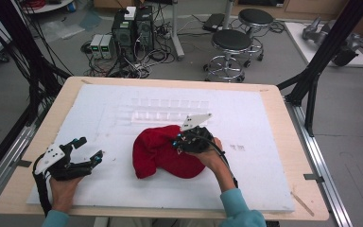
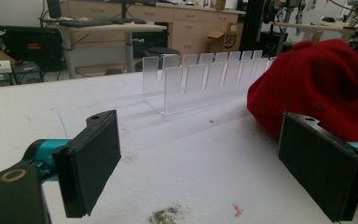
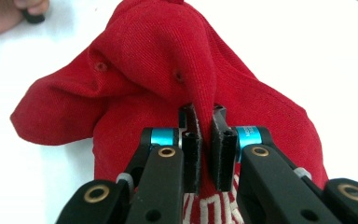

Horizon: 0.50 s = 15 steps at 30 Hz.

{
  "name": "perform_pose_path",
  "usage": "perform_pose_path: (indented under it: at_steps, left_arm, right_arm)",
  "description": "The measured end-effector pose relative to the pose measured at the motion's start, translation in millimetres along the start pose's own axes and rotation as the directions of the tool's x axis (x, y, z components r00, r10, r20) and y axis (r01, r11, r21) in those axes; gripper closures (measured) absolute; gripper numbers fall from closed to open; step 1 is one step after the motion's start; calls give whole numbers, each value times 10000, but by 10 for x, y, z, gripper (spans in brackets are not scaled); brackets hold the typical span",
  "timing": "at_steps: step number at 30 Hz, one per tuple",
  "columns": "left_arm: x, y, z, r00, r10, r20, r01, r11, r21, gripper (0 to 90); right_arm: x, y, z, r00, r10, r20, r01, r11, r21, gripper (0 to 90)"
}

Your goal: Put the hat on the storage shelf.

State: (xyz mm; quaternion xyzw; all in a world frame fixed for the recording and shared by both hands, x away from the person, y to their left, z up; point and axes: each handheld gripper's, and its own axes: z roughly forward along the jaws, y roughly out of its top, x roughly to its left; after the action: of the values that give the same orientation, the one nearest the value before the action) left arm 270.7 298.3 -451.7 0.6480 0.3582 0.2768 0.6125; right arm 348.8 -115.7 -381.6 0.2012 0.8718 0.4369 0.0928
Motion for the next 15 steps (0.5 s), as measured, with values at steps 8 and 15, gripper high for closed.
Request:
perform_pose_path:
  at_steps: [8,15]
  left_arm:
    - [35,11,14,9996,-279,98,278,9995,148,136]
    - [59,44,23,9988,-441,205,429,9977,522,135]
  right_arm:
    - [-52,58,-176,9977,446,519,-366,9887,-1453,851]
    - [-41,182,-288,9960,487,745,-289,9686,-2469,851]
